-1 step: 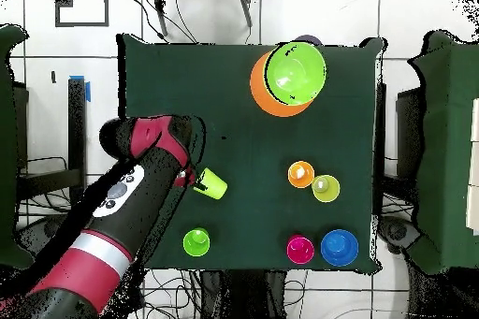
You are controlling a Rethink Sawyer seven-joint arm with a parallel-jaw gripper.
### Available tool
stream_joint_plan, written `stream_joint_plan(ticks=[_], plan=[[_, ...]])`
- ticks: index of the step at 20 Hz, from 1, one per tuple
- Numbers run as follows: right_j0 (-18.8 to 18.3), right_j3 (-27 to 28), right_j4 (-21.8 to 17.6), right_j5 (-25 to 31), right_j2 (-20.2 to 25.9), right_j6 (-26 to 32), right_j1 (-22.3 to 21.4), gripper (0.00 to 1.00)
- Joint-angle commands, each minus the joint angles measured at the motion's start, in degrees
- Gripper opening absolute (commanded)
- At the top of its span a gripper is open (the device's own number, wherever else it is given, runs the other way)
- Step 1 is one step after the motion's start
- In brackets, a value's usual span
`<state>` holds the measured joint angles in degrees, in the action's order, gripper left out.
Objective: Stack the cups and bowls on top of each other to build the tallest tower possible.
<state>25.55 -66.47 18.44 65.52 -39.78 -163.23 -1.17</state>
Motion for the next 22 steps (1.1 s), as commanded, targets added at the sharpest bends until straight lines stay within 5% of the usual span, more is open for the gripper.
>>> stream_joint_plan(ticks=[1, 8, 9, 15, 22], plan=[[0.9, 2.8, 1.7, -3.9, 3.3, -14.9, 3.1, 1.00], [0.8, 3.8, 0.8, -2.7, 2.4, -13.4, 4.9, 1.00], [0.9, 4.0, 1.0, -2.5, 2.1, -13.3, 5.1, 0.00], [0.0, 2.2, 1.2, -5.5, 3.9, -9.8, 3.4, 0.00], [-4.1, -9.2, 0.0, -18.0, 5.8, -1.9, -6.0, 0.00]])
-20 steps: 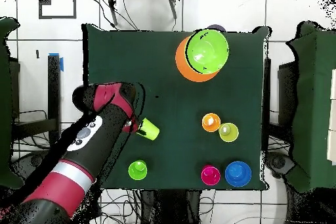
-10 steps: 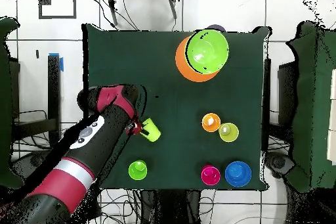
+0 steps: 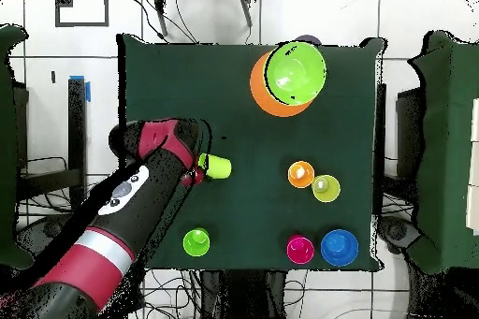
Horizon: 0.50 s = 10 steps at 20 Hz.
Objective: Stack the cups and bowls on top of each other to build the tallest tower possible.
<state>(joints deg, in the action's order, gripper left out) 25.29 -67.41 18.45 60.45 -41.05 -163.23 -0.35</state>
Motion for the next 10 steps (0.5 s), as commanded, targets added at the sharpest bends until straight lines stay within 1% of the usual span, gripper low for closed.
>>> stream_joint_plan(ticks=[1, 2, 5, 6, 10], plan=[[-5.2, -10.1, -0.4, -15.3, 7.7, 0.0, -8.5, 0.00], [-6.5, -12.0, -0.8, -17.5, 8.3, 1.9, -10.2, 0.00], [-10.3, -15.7, -2.2, -20.3, 9.9, 6.9, -15.0, 0.00], [-12.2, -17.1, -2.7, -20.7, 10.8, 9.5, -17.0, 0.00], [-17.4, -19.7, -6.0, -21.7, 12.6, 15.1, -21.6, 0.00]])
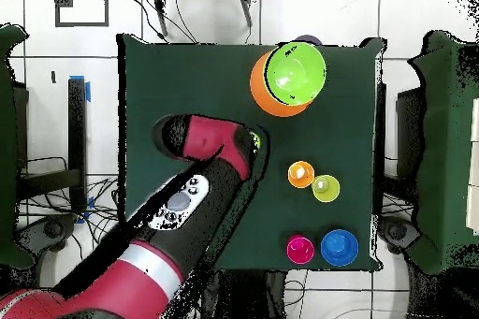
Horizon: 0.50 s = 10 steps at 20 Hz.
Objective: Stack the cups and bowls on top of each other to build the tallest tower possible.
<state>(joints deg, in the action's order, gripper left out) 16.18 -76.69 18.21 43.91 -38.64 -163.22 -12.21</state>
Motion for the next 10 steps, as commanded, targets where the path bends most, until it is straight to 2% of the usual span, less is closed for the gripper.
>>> stream_joint_plan(ticks=[1, 5, 10], plan=[[-9.5, -10.8, -6.5, -5.3, 10.9, 16.0, -10.5, 0.00], [-15.5, -12.3, -10.3, -4.9, 13.8, 20.4, -13.8, 0.00], [-21.2, -14.4, -13.1, 0.6, 17.9, 23.2, -18.3, 0.00]])
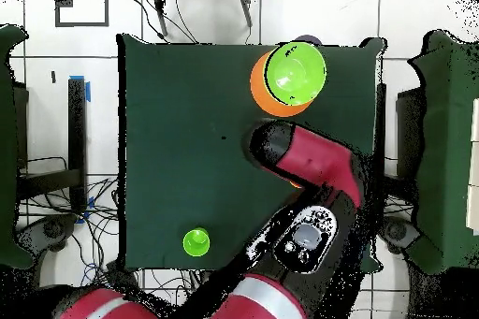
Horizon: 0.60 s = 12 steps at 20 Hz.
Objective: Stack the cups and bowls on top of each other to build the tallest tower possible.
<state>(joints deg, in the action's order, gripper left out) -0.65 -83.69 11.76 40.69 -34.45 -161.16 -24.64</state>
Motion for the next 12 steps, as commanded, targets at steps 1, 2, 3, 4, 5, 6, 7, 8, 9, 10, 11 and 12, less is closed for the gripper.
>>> stream_joint_plan(ticks=[1, 2, 3, 4, 5, 6, 7, 8, 9, 10, 11, 12], plan=[[-4.9, -7.6, -7.2, 4.8, 14.3, 20.8, -6.5, 0.00], [-5.5, -7.9, -7.3, 6.4, 15.0, 20.9, -7.1, 0.00], [-6.2, -8.2, -7.4, 8.1, 15.6, 21.0, -7.6, 0.00], [-6.8, -8.5, -7.6, 8.9, 16.1, 20.8, -8.0, 0.00], [-7.2, -8.7, -7.8, 9.3, 16.5, 20.8, -8.4, 0.00], [-8.0, -9.3, -7.6, 10.3, 17.5, 21.0, -8.9, 0.00], [-8.4, -9.5, -8.0, 10.2, 17.9, 21.2, -9.2, 0.00], [-9.1, -9.9, -8.3, 10.1, 18.5, 22.1, -9.7, 0.00], [-9.9, -10.1, -8.7, 10.3, 19.1, 23.1, -10.1, 0.00], [-10.6, -10.2, -9.1, 10.6, 19.6, 24.0, -10.6, 0.00], [-11.4, -10.3, -9.5, 10.9, 20.0, 24.8, -11.0, 0.00], [-12.7, -10.7, -10.0, 11.5, 20.8, 26.7, -11.9, 0.00]])
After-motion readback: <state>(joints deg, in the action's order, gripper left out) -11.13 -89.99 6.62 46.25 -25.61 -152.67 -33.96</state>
